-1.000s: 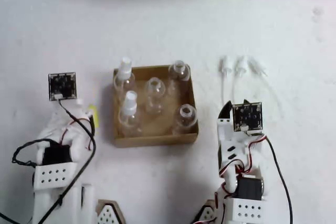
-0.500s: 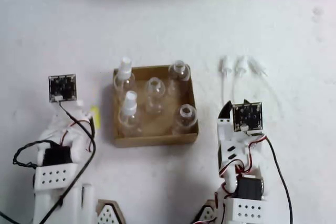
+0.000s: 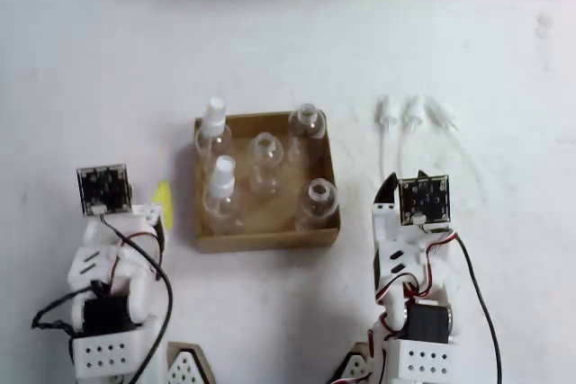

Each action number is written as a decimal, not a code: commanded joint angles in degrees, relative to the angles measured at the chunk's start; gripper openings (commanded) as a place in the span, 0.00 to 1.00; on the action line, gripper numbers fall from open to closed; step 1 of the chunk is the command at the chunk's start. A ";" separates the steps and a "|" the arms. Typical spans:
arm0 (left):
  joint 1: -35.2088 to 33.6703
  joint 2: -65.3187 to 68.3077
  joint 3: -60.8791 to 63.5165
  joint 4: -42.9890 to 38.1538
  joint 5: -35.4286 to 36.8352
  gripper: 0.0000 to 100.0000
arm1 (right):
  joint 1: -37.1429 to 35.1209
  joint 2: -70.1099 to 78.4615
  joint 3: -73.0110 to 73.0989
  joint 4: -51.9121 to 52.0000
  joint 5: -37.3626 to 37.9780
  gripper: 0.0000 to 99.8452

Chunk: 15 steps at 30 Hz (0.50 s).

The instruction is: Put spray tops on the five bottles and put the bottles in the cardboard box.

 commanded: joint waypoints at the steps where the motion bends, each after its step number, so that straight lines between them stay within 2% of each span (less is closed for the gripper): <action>1: -0.75 -7.25 1.76 1.32 -1.76 0.18 | -0.40 -0.48 0.18 -1.19 0.44 0.12; 7: -0.31 -5.76 1.85 2.64 -6.51 0.17 | -0.40 -0.48 0.09 -1.45 0.18 0.12; 10: -0.13 -5.76 1.85 4.13 -6.68 0.09 | 0.31 -0.48 -0.70 -1.63 0.09 0.12; 12: 1.45 -5.76 1.85 4.48 -6.68 0.02 | 3.56 -0.48 -2.99 -2.07 0.62 0.12; 15: 4.18 -5.76 1.85 9.67 -6.68 0.04 | 7.34 -0.48 -3.25 -2.33 0.09 0.12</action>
